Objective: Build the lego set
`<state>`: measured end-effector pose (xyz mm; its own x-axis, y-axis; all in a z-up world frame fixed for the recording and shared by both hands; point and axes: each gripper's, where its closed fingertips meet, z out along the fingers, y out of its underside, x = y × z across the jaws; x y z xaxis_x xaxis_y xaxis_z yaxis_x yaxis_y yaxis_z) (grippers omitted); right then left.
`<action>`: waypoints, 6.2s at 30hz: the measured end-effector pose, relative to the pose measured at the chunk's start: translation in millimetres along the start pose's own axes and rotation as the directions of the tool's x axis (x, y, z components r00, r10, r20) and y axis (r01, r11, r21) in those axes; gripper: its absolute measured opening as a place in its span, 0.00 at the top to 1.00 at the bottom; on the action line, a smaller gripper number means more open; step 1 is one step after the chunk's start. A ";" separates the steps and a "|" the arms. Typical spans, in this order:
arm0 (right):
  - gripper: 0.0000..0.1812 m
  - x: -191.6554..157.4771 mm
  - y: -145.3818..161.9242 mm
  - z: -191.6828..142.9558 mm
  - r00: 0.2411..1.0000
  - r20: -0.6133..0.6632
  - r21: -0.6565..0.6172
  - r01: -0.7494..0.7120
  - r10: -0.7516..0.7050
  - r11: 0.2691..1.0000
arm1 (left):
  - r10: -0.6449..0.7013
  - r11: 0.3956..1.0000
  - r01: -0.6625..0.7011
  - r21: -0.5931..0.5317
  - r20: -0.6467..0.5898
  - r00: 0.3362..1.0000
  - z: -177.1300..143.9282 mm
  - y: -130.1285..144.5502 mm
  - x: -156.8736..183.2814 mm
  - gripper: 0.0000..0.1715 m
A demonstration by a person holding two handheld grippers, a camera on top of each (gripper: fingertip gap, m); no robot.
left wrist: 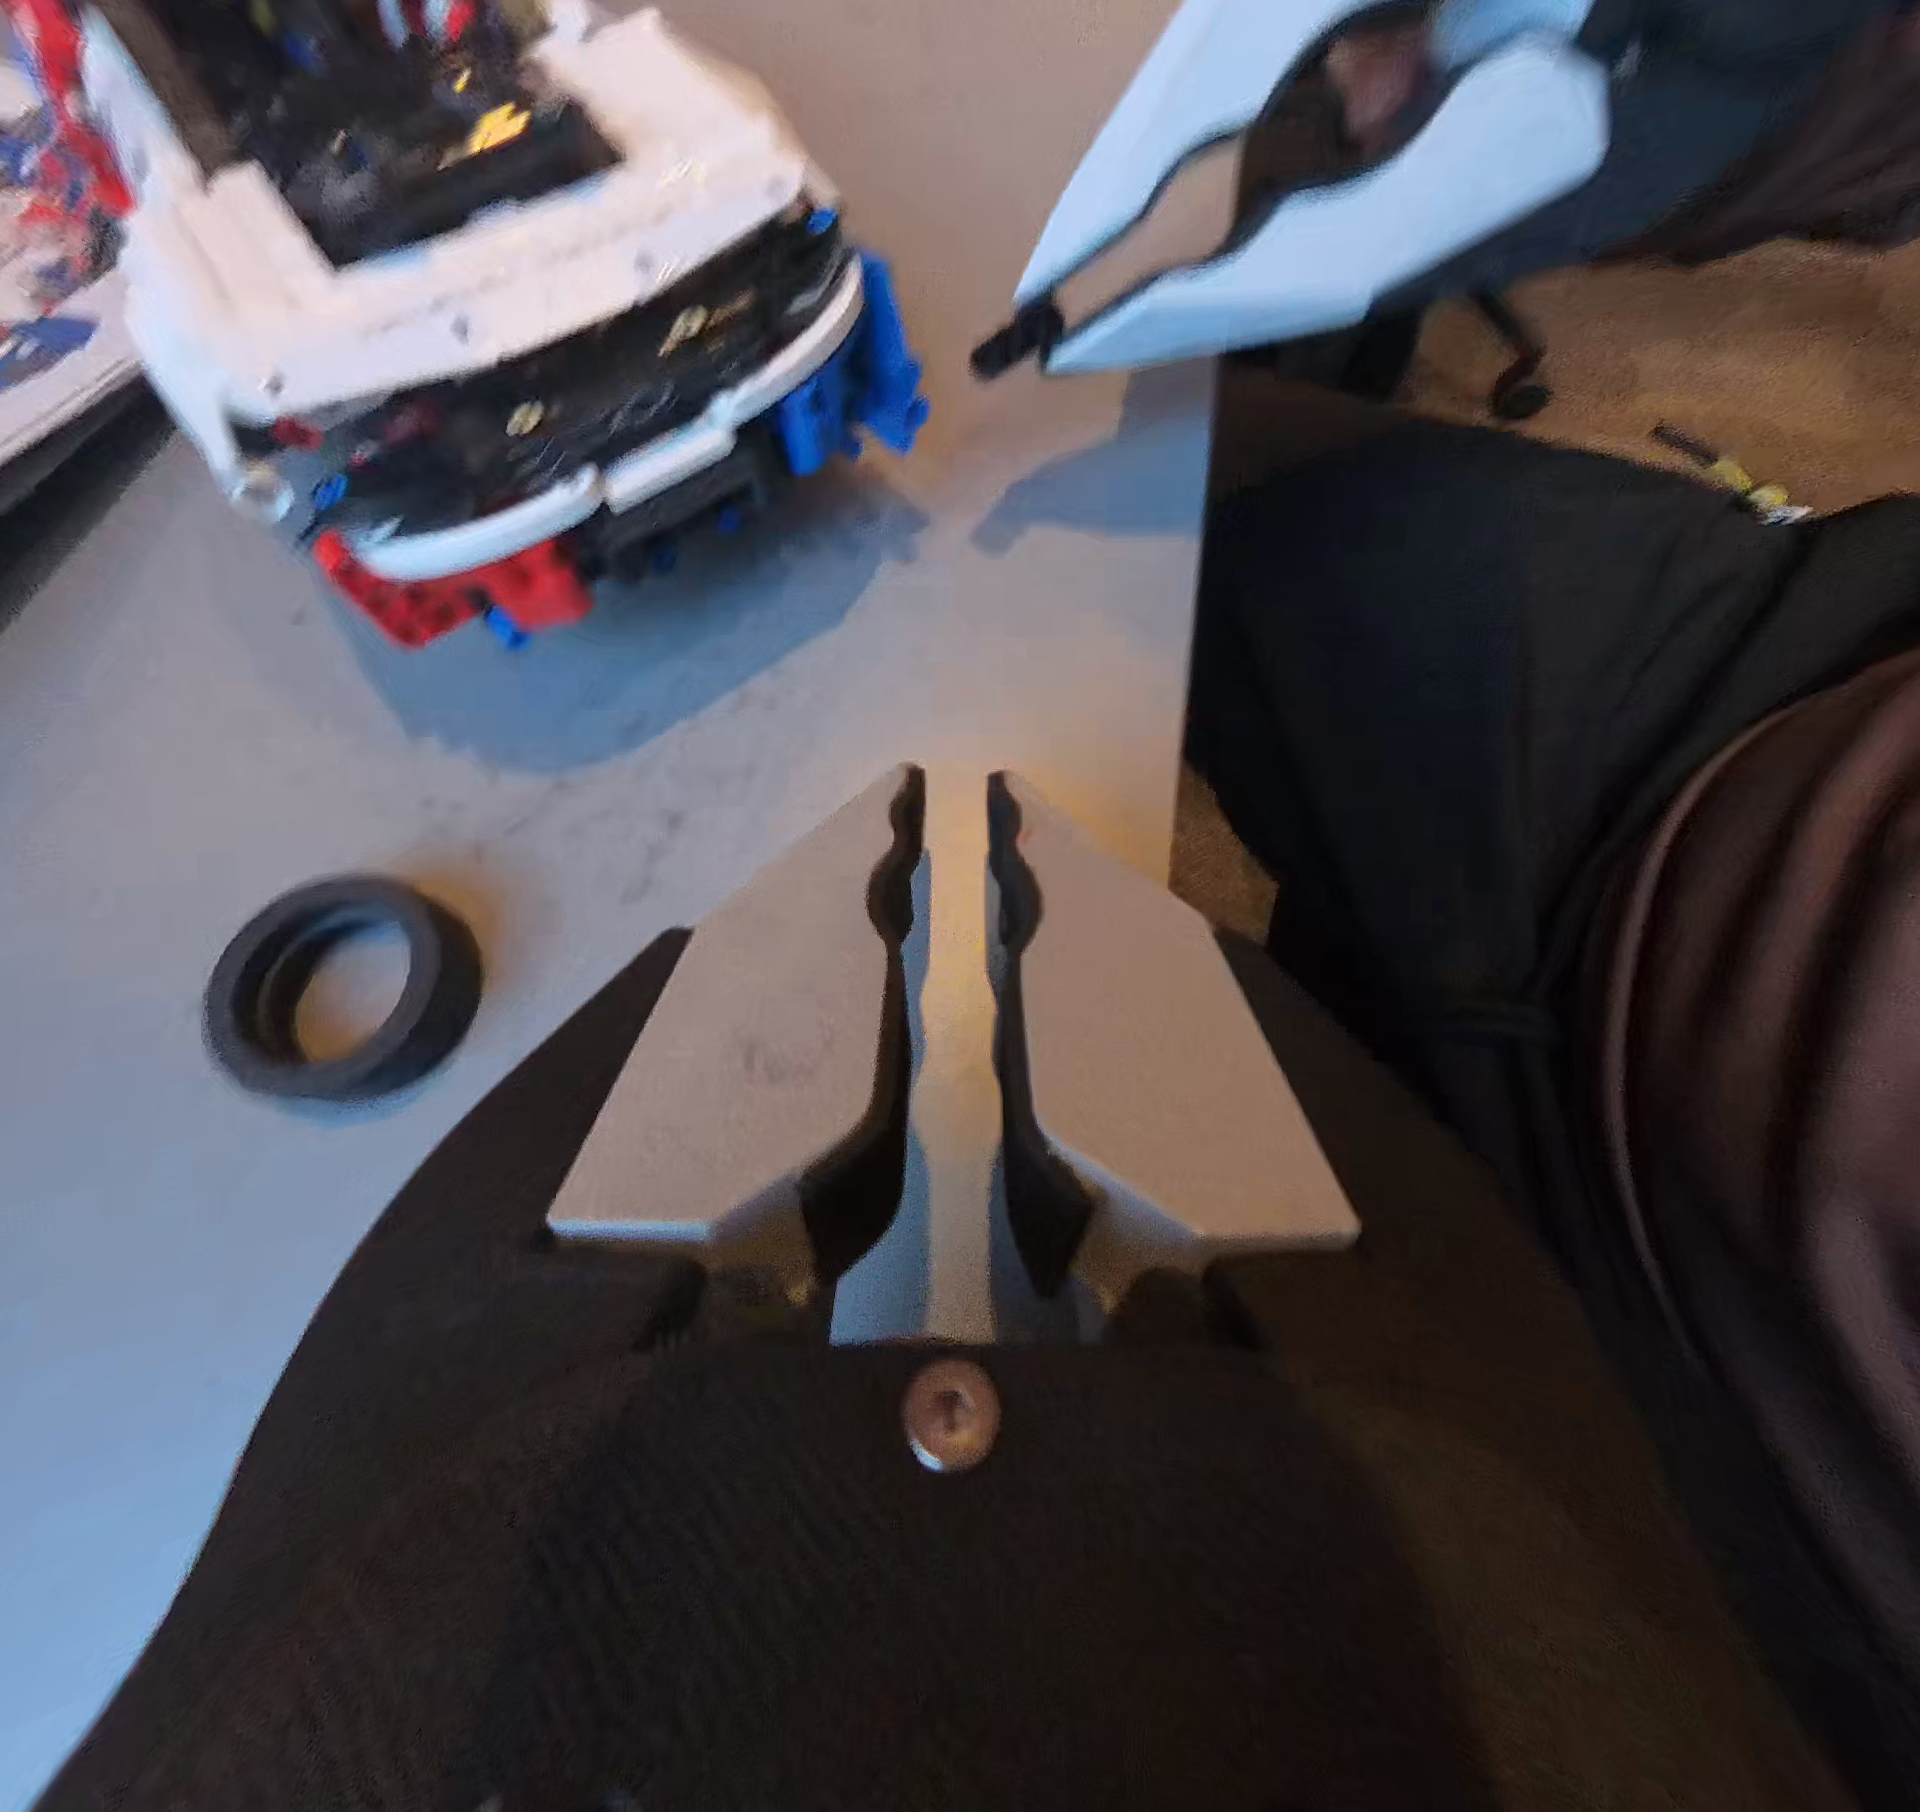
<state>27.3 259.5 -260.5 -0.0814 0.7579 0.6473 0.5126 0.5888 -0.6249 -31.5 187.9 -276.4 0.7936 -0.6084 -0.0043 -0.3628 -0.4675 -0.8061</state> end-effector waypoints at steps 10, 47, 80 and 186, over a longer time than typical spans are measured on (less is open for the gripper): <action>0.96 -12.5 -18.1 7.8 0.929 -0.209 -0.051 0.301 -0.305 0.952 | -0.069 0.993 0.094 0.076 -0.285 0.956 26.5 -41.3 20.9 0.88; 0.96 4.1 -34.9 9.4 0.907 -0.251 -0.014 0.347 -0.339 0.938 | 0.041 0.983 -0.002 0.182 -0.210 0.977 15.3 -45.4 -11.5 0.93; 0.96 -14.0 -18.2 13.6 0.938 -0.174 -0.025 0.299 -0.299 0.954 | 0.099 0.978 -0.065 0.200 -0.163 0.982 14.9 -45.4 -9.6 0.93; 0.96 16.1 2.9 -10.3 0.887 -0.254 -0.244 0.326 -0.385 0.913 | -0.022 0.989 0.007 0.151 0.094 0.995 0.6 -33.6 -89.4 0.58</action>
<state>36.2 270.5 -247.3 -0.0519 0.3746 0.9257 0.6505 0.7160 -0.2533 -89.9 258.4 -249.3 0.8437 -0.5351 -0.0424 -0.2791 -0.3698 -0.8862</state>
